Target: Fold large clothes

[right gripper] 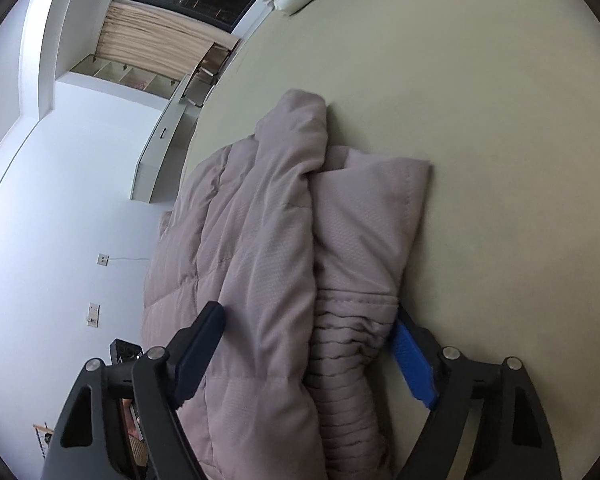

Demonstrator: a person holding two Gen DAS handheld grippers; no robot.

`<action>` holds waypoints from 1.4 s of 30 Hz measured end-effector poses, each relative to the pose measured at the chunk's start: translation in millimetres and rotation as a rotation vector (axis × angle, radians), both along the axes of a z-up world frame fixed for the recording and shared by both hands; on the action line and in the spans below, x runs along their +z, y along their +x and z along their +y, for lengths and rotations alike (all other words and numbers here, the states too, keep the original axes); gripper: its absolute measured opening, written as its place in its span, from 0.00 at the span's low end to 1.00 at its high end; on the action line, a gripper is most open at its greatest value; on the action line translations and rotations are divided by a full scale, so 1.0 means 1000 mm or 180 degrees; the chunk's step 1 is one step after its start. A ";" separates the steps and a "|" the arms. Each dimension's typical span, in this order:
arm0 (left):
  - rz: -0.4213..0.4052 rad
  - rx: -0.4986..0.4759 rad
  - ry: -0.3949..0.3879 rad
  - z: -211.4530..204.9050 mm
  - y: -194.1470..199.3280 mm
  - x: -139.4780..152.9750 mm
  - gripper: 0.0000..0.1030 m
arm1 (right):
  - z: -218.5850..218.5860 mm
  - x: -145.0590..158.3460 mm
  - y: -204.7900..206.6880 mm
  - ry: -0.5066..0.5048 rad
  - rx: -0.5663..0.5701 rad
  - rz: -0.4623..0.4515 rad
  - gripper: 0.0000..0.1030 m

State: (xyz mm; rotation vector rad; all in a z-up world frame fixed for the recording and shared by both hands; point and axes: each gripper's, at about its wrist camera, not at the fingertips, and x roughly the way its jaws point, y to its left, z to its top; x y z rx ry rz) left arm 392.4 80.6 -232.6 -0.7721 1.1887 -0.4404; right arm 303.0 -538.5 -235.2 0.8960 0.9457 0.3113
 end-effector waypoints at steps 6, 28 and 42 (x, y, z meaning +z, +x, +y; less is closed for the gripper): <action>0.0045 -0.0006 -0.0265 0.008 0.011 -0.016 0.70 | 0.018 -0.003 0.013 0.0103 0.0317 -0.0036 0.81; -0.0023 -0.0122 -0.0314 0.005 -0.002 0.001 0.25 | 0.073 0.037 -0.004 -0.0321 0.0531 -0.0075 0.39; 0.0014 0.0019 -0.0471 0.053 -0.197 0.013 0.26 | 0.137 0.035 -0.176 -0.0045 0.0521 -0.0238 0.39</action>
